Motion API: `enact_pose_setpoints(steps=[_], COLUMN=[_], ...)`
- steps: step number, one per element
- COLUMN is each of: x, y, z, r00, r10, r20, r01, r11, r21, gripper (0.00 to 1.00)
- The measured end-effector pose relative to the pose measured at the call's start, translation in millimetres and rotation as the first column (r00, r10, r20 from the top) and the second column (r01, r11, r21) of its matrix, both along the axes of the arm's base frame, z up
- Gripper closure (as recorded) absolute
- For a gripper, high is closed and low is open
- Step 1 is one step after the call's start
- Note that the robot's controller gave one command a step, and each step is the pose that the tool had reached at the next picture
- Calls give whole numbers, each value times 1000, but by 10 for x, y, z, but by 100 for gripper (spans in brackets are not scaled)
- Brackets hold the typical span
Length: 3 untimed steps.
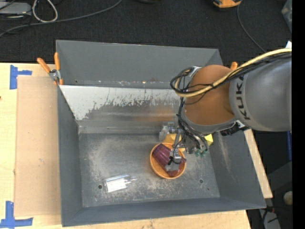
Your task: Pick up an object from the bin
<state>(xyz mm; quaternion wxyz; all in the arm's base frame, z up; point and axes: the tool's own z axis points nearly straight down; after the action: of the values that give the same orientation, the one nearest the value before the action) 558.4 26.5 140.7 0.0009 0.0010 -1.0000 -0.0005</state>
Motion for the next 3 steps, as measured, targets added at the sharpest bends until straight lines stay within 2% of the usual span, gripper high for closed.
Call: enact_pose_setpoints(steps=[1,2,3], x=[0,53,417], y=[0,-308,-826], z=[0,-252,-253], r00=[1000,985,954], r10=[0,171,299], r20=[0,5,4], r01=[0,-171,-299], r11=[1000,985,954], r21=[0,3,-2], gripper=[0,0,0])
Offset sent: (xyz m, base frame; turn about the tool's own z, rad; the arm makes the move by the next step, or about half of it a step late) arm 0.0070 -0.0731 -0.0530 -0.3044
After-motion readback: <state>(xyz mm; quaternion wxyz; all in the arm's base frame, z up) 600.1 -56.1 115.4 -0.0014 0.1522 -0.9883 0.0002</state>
